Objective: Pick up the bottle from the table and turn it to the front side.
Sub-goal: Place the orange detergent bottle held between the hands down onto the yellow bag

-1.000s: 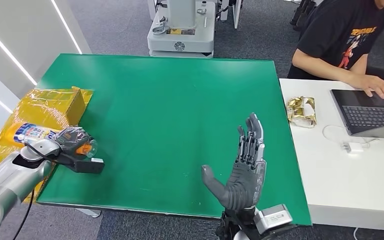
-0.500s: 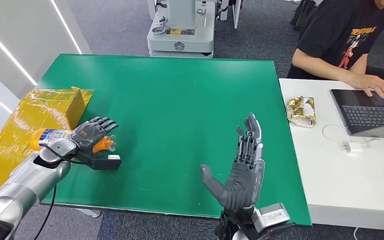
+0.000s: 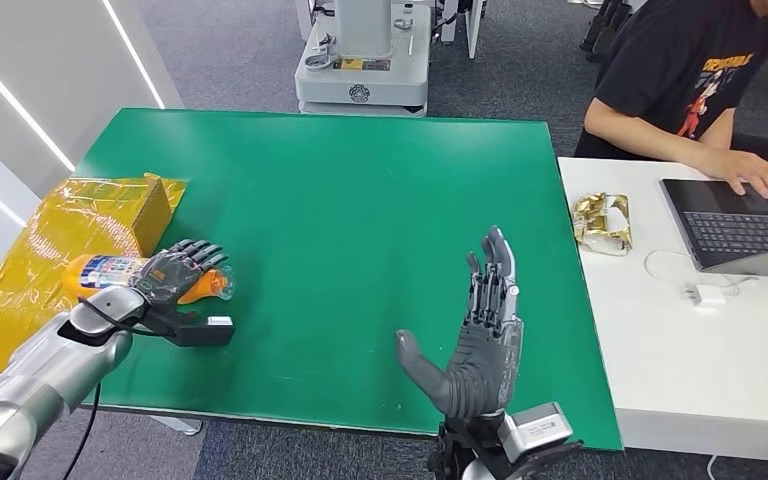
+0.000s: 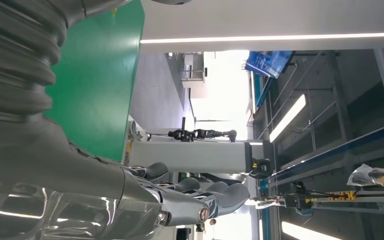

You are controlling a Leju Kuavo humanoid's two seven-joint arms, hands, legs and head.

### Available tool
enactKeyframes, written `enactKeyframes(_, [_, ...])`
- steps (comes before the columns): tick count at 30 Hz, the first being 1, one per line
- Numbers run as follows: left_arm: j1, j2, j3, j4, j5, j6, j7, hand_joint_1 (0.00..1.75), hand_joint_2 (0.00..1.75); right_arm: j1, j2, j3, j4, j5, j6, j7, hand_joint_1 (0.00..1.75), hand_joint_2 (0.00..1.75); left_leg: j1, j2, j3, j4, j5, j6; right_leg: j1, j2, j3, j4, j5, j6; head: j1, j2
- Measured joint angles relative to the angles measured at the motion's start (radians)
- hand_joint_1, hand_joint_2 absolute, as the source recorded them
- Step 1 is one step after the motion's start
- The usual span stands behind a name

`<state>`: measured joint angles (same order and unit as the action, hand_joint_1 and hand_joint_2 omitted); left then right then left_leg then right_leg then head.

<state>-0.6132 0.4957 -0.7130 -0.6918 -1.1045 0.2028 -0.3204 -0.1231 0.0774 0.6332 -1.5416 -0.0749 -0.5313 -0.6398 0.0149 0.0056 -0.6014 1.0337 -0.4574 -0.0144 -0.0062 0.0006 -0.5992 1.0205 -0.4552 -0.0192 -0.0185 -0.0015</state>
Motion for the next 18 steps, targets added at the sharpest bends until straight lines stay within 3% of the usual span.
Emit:
enactKeyframes(7, [0.051,0.043,0.063,-0.073,-0.010,-0.031,-0.002,0.00,1.75,-0.001,0.000,0.000,0.000,0.001,0.003,0.000,0.00,1.75,0.000,0.001,0.000,0.000,0.000,0.000,0.000,0.001,-0.001,0.000,0.000,0.000,0.000,0.000])
enactKeyframes(15, [0.147,0.182,0.197,-0.330,-0.110,0.019,0.001,0.00,1.75,0.007,0.000,-0.005,-0.026,0.036,0.009,0.003,0.00,1.75,0.002,0.000,-0.001,0.000,0.000,-0.001,0.001,0.001,-0.002,0.000,0.000,0.000,0.000,0.000])
enactKeyframes(18, [0.181,0.205,0.258,-0.429,-0.159,0.030,0.019,0.00,1.75,0.015,0.000,-0.014,-0.041,0.052,0.022,0.008,0.00,1.75,0.002,0.000,-0.001,0.000,0.000,-0.001,0.001,0.001,-0.002,0.000,0.000,0.000,0.000,0.000])
